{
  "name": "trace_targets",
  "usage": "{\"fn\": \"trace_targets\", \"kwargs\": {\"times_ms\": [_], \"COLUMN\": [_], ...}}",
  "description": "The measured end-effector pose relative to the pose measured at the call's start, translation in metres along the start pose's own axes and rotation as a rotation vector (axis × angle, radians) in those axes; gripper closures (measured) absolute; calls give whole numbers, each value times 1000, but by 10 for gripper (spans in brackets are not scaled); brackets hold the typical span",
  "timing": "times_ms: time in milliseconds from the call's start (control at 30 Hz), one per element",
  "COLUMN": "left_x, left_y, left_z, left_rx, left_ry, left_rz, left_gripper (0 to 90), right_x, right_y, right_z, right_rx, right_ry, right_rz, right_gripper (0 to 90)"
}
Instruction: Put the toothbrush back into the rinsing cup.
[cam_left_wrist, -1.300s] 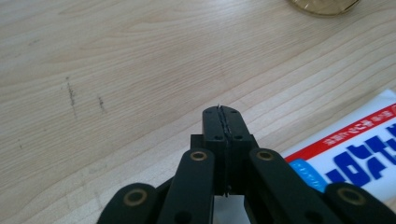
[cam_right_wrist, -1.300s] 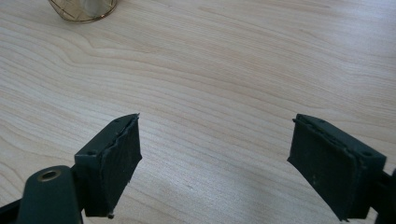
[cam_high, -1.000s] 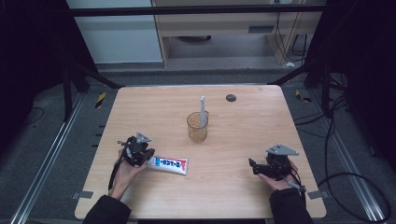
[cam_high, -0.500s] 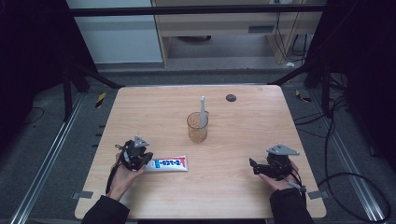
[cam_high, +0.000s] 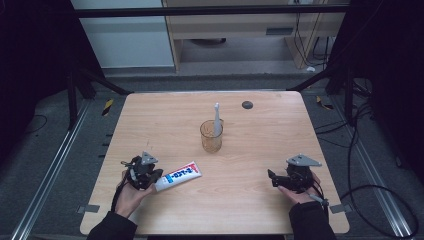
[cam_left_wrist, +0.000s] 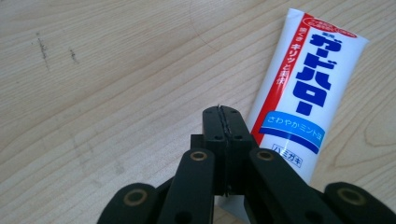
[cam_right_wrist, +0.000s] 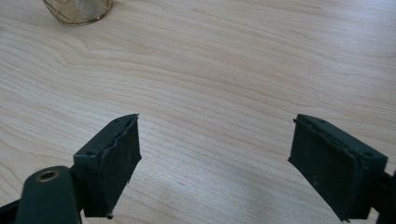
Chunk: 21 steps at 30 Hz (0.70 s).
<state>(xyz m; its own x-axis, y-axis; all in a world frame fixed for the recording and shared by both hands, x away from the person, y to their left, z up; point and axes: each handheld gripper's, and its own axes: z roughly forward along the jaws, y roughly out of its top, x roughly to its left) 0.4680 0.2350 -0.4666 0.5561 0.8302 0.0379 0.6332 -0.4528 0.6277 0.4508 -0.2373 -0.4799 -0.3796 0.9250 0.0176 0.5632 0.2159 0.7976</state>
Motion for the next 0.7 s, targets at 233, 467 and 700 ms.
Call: {"fn": "trace_targets", "kwargs": {"times_ms": [233, 467, 700], "left_x": [-7, -10, -8], "left_y": [-4, -8, -3], "left_z": [-2, -1, -7], "left_rx": [8, 17, -13], "left_ry": [-11, -15, -5], "left_rz": [4, 2, 1], "left_gripper": [898, 898, 886], "right_x": [0, 0, -2], "right_y": [0, 0, 0], "right_z": [-1, -1, -1], "right_rx": [2, 3, -2], "right_ry": [4, 5, -4], "right_rz": [3, 3, 2], "right_gripper": [160, 159, 158]}}
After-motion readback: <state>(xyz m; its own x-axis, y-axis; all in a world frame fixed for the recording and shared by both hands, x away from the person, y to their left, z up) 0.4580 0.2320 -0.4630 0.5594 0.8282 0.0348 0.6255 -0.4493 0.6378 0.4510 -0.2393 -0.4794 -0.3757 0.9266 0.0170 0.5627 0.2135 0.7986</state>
